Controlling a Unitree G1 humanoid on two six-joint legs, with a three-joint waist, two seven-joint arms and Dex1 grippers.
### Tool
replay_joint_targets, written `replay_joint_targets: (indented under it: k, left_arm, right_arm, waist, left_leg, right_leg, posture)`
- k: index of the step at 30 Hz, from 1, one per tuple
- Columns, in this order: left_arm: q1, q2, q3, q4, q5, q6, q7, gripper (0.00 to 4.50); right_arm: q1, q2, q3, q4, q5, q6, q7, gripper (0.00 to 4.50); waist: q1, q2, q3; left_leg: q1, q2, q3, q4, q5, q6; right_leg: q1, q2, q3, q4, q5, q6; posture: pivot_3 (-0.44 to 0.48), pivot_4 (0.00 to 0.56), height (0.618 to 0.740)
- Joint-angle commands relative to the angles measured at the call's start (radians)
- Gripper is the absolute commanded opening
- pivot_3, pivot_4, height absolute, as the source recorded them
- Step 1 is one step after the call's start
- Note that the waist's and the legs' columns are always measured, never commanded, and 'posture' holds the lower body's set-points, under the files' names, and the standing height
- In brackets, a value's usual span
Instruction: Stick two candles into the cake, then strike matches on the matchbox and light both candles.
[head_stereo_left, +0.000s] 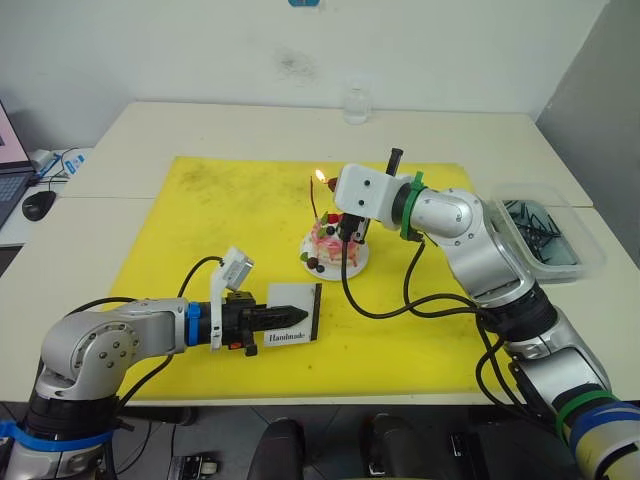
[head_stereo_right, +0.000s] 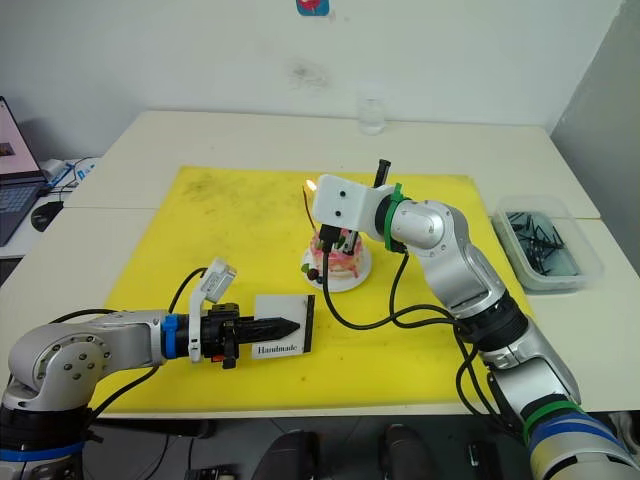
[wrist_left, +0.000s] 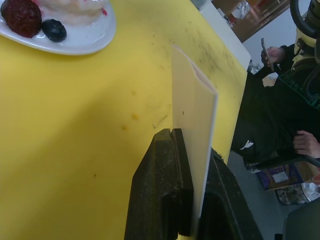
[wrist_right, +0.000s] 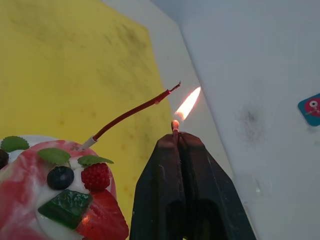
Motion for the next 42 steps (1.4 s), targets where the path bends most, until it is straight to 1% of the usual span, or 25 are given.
replay_joint_targets:
  k: [1,21,42]
  left_arm:
    - [-0.012,0.000,0.000,-0.030,-0.005,-0.009,0.002,0.00]
    - [-0.009,-0.003,-0.005,-0.034,-0.009,-0.016,0.017,0.00]
    - [-0.020,-0.001,-0.013,-0.025,-0.007,-0.017,0.016,0.00]
  right_arm:
    - [-0.019,0.008,-0.012,-0.008,-0.015,-0.029,-0.012,0.03]
    - [-0.041,0.055,-0.007,0.024,-0.044,-0.044,-0.006,0.03]
    - [-0.024,0.055,-0.016,0.013,-0.040,-0.056,0.002,0.03]
  waist:
    - [0.000,0.000,0.000]
    - [0.000,0.000,0.000]
    - [0.000,0.000,0.000]
  left_leg:
    - [0.000,0.000,0.000,0.000,0.000,0.000]
    - [0.000,0.000,0.000,0.000,0.000,0.000]
    - [0.000,0.000,0.000,0.000,0.000,0.000]
  right_leg:
    - [0.000,0.000,0.000,0.000,0.000,0.000]
    - [0.000,0.000,0.000,0.000,0.000,0.000]
    - [0.000,0.000,0.000,0.000,0.000,0.000]
  posture:
    - [0.000,0.150,0.740]
    - [0.000,0.150,0.740]
    - [0.000,0.150,0.740]
